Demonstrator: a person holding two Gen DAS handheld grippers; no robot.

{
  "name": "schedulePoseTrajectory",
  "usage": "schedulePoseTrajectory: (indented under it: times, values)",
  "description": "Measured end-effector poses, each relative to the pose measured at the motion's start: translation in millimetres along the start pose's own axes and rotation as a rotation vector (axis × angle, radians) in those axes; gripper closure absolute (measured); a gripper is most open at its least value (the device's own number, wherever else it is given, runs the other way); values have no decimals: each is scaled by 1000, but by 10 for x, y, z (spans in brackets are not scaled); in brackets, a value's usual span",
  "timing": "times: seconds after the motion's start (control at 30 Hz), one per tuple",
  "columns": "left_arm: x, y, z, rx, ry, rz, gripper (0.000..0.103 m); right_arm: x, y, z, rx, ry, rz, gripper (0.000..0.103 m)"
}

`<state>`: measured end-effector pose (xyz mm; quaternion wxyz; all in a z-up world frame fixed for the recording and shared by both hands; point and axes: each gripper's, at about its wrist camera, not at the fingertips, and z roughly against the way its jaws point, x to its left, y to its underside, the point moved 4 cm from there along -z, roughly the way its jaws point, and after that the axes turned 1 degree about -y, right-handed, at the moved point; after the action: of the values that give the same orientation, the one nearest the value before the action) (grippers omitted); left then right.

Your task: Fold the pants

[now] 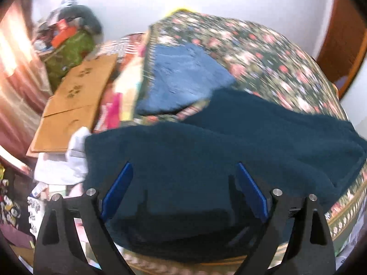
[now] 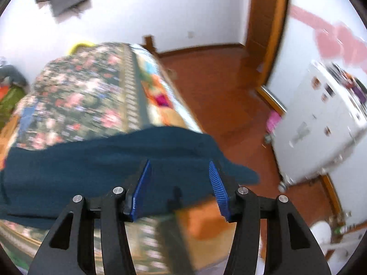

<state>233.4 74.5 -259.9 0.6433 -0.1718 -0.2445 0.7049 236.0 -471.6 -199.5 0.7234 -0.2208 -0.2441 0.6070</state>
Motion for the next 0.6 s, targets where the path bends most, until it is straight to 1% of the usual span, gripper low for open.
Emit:
schedulePoseTrajectory:
  times: [0.03,0.07,0.13,0.17,0.23,0.27,0.3,0.4,0.5,0.6]
  values:
    - [110,-27,10,-6,-11,15,11,153,-57,8,-10,-28,20,55]
    - [229,-60,10,-11,-23,32,11,387,-140,8,-21,-65,55,55]
    - [502,-126,-14,-14,-55,67,11,736,-202,-9,-32,-111,108,55]
    - [617,-144,-36,-13,-70,78,11,988,-250,-33,-38,-143,150,55]
    - [883,-169,-106,-3,-109,104,11,1363,-287,-63,-40,-188,210,55]
    - [977,-165,-141,4,-119,115,11,1633,-311,-106,-34,-221,255,55]
    - [1106,-149,-193,15,-127,136,11,1814,-312,-138,-29,-243,286,55]
    - [1341,-53,-356,46,-102,195,11,2387,-280,-229,-8,-319,385,55]
    - [1441,40,-557,93,-75,231,11,2951,-215,-345,16,-385,480,55]
    - [1413,134,-823,155,-35,243,11,3457,-193,-483,26,-438,536,55]
